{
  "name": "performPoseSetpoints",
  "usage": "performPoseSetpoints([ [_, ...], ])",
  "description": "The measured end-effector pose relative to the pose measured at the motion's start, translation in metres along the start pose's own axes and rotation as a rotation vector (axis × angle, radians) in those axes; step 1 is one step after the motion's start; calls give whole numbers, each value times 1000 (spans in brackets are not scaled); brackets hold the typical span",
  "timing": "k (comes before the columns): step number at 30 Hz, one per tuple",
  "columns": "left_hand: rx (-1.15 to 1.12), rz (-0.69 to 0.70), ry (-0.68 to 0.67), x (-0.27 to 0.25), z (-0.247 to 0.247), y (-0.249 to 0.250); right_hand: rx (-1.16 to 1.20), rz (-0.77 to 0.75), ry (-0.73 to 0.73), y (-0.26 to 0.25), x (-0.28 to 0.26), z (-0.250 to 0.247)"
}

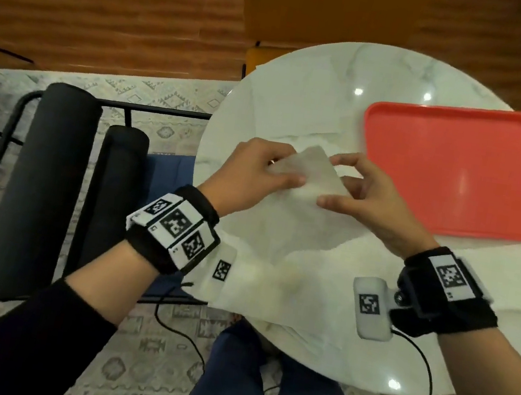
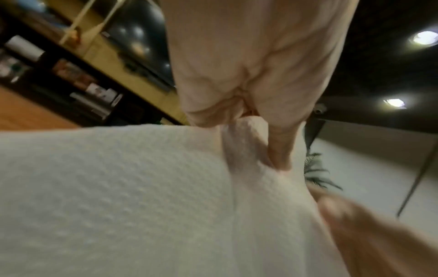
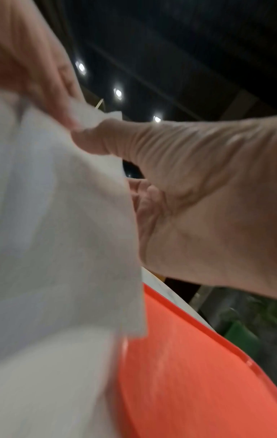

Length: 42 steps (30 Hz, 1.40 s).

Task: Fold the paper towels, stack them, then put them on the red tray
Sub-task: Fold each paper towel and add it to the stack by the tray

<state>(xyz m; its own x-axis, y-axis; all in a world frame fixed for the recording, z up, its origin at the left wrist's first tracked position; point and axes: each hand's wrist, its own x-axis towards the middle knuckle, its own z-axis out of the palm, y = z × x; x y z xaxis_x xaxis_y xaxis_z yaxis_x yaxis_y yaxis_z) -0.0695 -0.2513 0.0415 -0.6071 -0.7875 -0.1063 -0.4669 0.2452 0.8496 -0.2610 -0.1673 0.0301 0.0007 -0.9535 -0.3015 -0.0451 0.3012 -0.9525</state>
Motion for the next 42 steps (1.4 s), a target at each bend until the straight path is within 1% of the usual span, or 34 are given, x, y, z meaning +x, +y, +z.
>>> performPoseSetpoints([
  [3, -310, -99, 120, -3, 2, -5, -97, 80, 59, 19, -11, -20],
  [6, -538, -236, 122, -7, 9, -21, -17, 127, 181, 37, -14, -39],
  [9, -571, -376, 116, -7, 23, -40, 30, 135, 254, 53, -6, -48],
  [11, -536, -468, 129, -3, 34, -55, -11, 145, 314, 65, 7, -49],
  [13, -481, -514, 151, 3, 44, -73, -71, 144, 349, 77, 20, -48],
  [16, -367, -492, 204, 11, 50, -96, -167, 142, 388, 94, 33, -49],
  [18, -353, -474, 222, 13, 51, -105, -203, 131, 417, 98, 33, -49],
  [21, -319, -429, 209, 12, 52, -115, -231, 124, 422, 102, 27, -49],
  [23, -203, -372, 185, 7, 56, -121, -294, 140, 388, 107, 20, -50],
  [25, -106, -329, 140, -2, 60, -125, -365, 159, 370, 115, 12, -50],
  [27, -49, -300, 68, -13, 62, -126, -399, 141, 345, 121, 4, -51],
  [28, 15, -275, 13, -19, 63, -127, -418, 136, 328, 123, 0, -53],
  [30, 214, -200, -113, -28, 61, -128, -484, 154, 300, 124, -8, -57],
  [31, 276, -175, -147, -31, 59, -128, -537, 162, 302, 123, -11, -58],
  [32, 290, -166, -146, -33, 57, -126, -594, 169, 323, 120, -13, -60],
  [34, 240, -166, -55, -32, 56, -118, -690, 148, 414, 112, -12, -61],
  [36, 217, -138, 34, -25, 60, -110, -797, 50, 465, 106, -3, -54],
  [37, 234, -116, 39, -19, 66, -106, -841, -7, 441, 104, 3, -45],
  [38, 276, -106, 19, -13, 74, -103, -871, -60, 387, 105, 10, -34],
  [39, 340, -121, -33, -9, 84, -101, -894, -91, 301, 108, 15, -20],
  [40, 417, -153, -107, -6, 95, -97, -920, -95, 200, 111, 19, -5],
  [42, 546, -214, -247, -6, 116, -95, -988, -30, 2, 120, 21, 21],
])
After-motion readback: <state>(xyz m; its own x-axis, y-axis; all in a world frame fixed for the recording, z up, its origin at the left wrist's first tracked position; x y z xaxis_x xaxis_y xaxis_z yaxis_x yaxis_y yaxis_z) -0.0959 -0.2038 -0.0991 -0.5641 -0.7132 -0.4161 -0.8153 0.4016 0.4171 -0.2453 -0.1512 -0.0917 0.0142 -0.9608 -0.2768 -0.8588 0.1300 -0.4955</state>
